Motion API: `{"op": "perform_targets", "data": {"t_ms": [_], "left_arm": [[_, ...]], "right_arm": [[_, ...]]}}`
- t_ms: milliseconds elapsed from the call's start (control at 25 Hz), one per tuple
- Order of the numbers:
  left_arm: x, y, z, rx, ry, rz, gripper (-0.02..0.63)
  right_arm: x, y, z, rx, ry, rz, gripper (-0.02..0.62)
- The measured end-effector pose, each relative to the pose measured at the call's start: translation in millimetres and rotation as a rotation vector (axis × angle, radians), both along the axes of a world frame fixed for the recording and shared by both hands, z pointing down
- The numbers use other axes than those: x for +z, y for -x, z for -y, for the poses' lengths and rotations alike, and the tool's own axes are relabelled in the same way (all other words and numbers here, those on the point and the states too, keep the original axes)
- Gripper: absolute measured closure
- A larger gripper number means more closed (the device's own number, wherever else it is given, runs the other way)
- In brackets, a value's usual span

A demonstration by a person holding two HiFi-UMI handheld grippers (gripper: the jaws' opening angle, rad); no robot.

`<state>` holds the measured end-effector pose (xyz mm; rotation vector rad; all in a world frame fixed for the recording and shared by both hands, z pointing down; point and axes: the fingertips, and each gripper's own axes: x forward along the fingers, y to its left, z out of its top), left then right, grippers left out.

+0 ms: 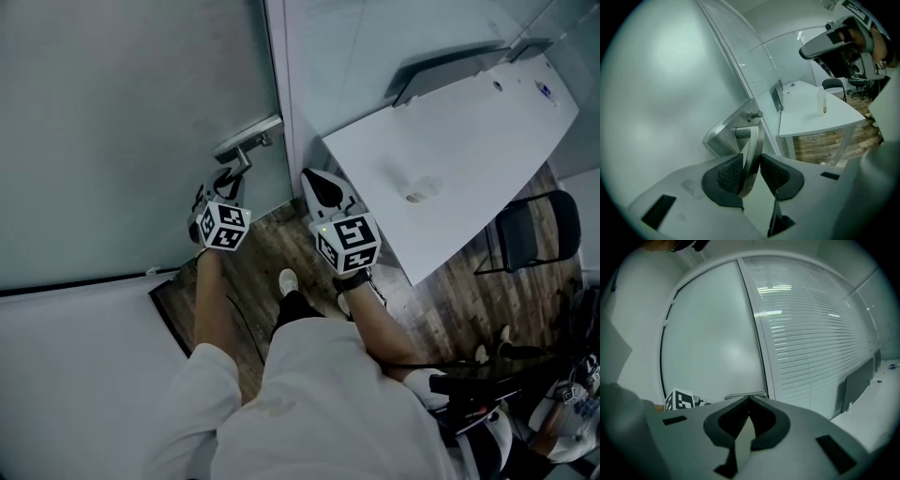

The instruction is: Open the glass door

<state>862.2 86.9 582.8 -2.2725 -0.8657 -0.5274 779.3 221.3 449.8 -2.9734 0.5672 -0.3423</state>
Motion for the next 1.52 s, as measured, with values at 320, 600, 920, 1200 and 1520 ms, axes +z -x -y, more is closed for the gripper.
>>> {"op": "perform_targets", "data": {"t_ms": [320, 600, 920, 1200, 1520], "left_arm": [[0.8, 25.8, 14.7, 0.025, -0.306, -0.017, 0.508], [2.6, 55.1, 3.3, -0.047, -0.386, 0.006, 0.508], [3.4, 87.6, 2.3, -0.111, -0.374, -0.004, 0.495], [-0.3, 124.3, -0.4, -0.148, -0.380, -0.013, 0.486], [1.1, 185.8, 5.8, -0.206, -0.410, 0.003, 0.476]], "right_arm": [[-10.8, 33.0, -15.1, -0.011, -0.026, -0.035, 0.601], [-33.1, 70.9, -70.8, 0.011, -0.034, -0.081, 0.601], [-47.5, 105.2, -87.2, -0.017, -0.053, -0.123, 0.601], [-58.5, 136.5, -95.8, -0.072, -0.052, -0.143, 0.601], [-61.6, 174.8, -94.2, -0.190, -0.053, -0.169, 0.601]]}}
